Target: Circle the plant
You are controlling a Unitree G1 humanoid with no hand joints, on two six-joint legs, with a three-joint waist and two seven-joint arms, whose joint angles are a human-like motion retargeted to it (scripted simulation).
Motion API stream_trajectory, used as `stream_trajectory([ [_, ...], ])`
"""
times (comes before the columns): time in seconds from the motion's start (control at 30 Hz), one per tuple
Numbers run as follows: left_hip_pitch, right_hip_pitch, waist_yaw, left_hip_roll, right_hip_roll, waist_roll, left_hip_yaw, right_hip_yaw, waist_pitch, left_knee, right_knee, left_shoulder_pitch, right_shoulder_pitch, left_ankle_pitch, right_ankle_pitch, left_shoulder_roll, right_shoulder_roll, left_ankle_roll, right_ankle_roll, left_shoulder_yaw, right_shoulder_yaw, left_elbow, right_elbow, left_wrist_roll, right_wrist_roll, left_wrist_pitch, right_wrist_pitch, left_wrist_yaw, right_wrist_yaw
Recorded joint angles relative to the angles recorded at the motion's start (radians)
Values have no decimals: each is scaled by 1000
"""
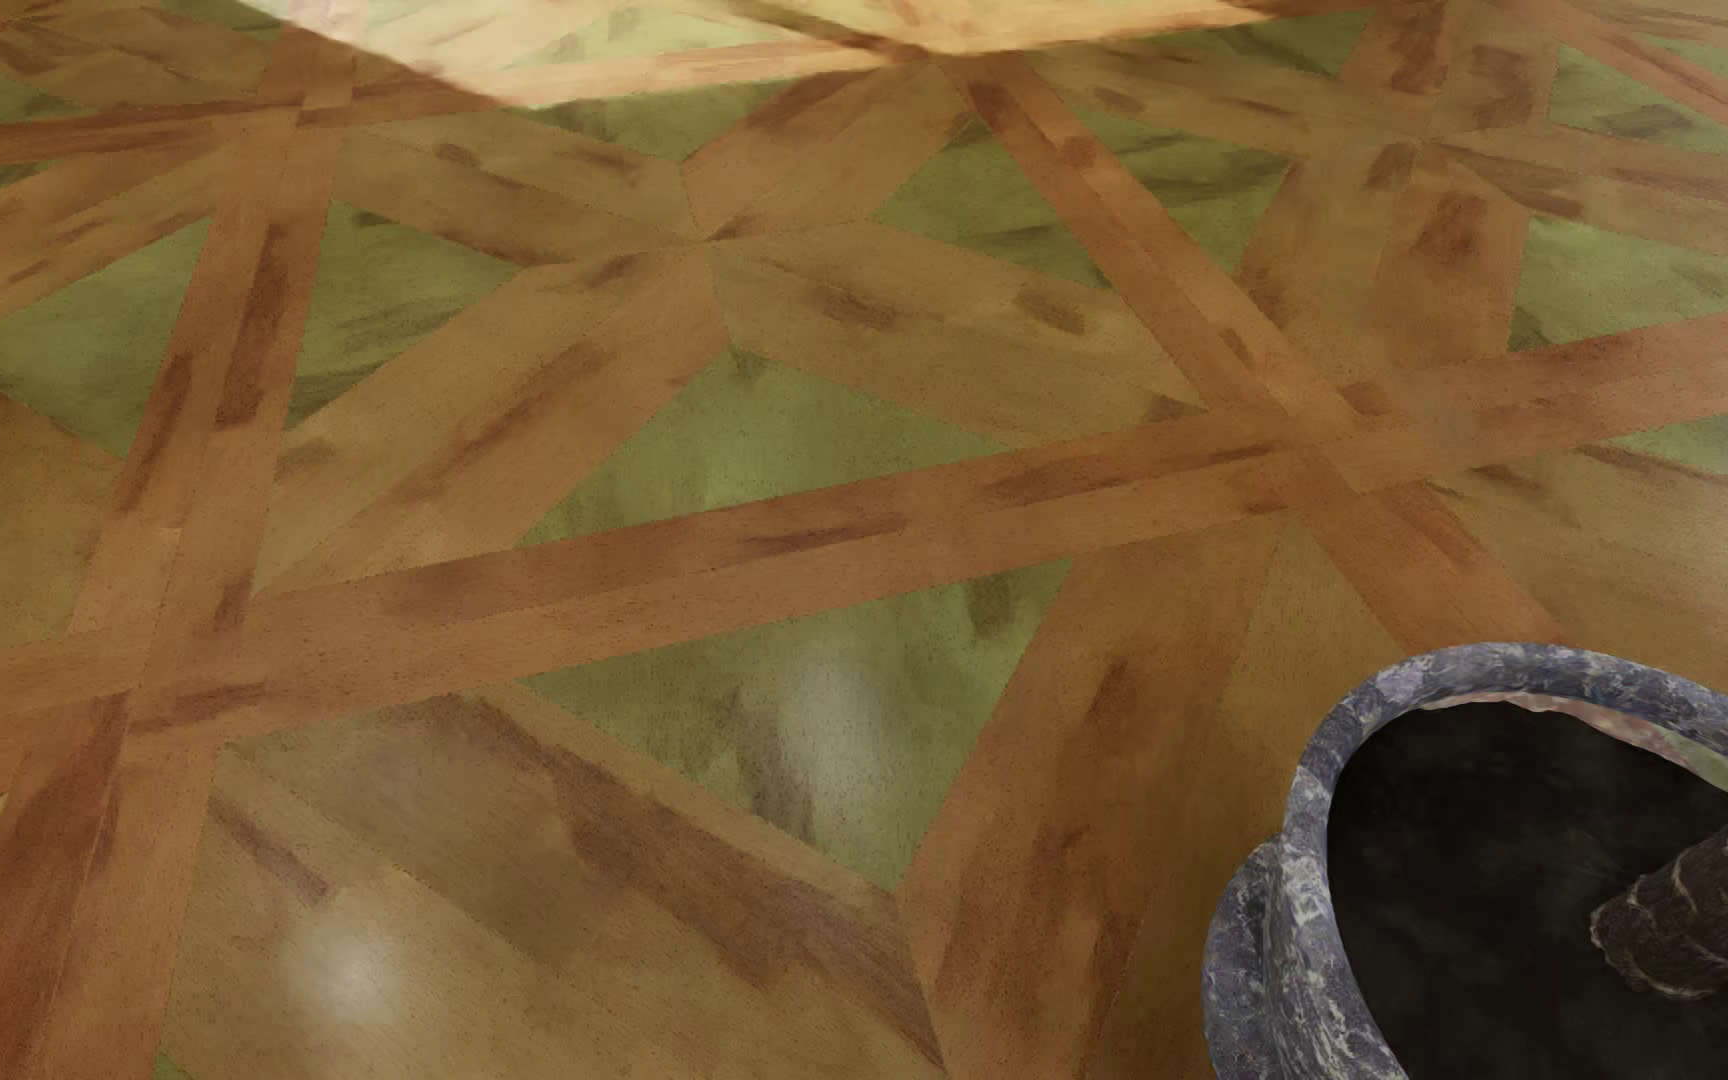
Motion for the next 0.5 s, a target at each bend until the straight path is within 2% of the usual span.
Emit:
stream_trajectory([
  [0.07, 14, 36, 4, -14, -15, -11, 0, 0, -11, -14, -36, -15, 16, -17, -29, 3, 13, 0, 0, 27, 26, -11, 6, 0, 0, 0, 0, 0, 0],
  [0.2, 17, 71, 4, -13, -20, -6, 0, 0, -14, -21, -62, -48, 6, -33, -43, -30, 8, 0, 0, 40, 108, -17, 48, 0, 0, 0, 0, 0, 0],
  [0.37, 0, 95, 6, -13, -23, -6, 0, 0, -14, -14, -76, -43, -13, -42, -68, -63, -9, 0, 0, -10, 76, -111, 62, 0, 0, 0, 0, 0, 0],
  [0.5, -10, 106, 40, -16, -24, -15, 0, 0, -16, -1, -78, -29, -30, -45, -93, -71, -15, 0, 0, -20, 63, -110, 55, 0, 0, 0, 0, 0, 0],
])
